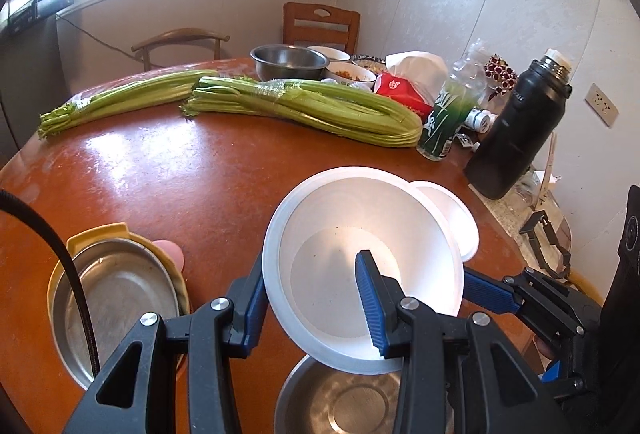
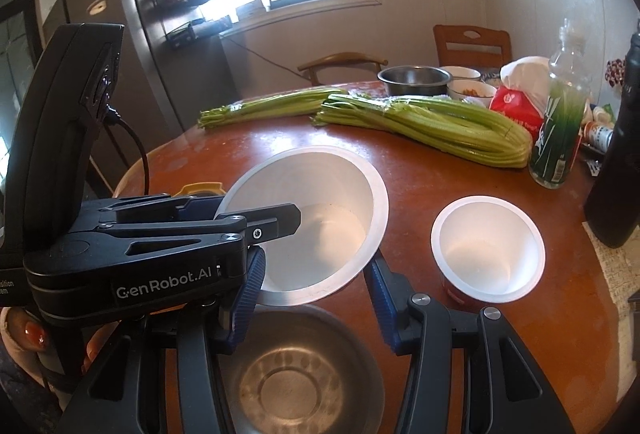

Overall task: Organize plates and bowls
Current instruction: 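Lift the red bowl with the left gripper over the steel bowl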

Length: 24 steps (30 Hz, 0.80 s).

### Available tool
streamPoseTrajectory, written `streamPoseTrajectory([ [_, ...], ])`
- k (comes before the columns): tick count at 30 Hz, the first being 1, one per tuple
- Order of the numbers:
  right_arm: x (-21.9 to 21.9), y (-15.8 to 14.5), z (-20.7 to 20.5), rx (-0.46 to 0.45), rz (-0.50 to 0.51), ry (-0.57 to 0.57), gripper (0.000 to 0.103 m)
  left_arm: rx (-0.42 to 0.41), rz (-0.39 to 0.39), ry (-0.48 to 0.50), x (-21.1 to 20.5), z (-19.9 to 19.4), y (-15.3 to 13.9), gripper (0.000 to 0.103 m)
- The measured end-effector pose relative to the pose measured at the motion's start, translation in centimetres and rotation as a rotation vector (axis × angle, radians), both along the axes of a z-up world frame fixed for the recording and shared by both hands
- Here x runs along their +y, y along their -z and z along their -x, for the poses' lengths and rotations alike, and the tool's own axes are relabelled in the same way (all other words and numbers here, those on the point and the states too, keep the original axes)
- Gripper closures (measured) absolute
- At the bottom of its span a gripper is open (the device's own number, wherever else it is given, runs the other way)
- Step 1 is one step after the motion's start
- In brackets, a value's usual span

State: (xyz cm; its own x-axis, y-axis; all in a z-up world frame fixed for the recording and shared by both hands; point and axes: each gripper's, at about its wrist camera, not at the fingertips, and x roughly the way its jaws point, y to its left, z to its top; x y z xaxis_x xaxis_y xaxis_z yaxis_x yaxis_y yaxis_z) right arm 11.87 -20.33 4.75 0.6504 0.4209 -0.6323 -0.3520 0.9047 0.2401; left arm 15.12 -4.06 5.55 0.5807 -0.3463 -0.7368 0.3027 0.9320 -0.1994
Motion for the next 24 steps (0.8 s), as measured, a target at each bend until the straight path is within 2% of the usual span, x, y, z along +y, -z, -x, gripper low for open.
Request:
streamPoseTrajectory([
  [13, -0.1, -1.4, 3.7, -0.041, 0.012, -0.028, 0.049, -0.039, 0.021, -0.007, 0.7, 4.1, -1.5, 0.061],
  [24, -0.6, -0.9, 6.1, -0.029, 0.008, -0.051, 0.049, -0.03, -0.014, -0.001, 0.2, 6.6, -1.1, 0.061],
])
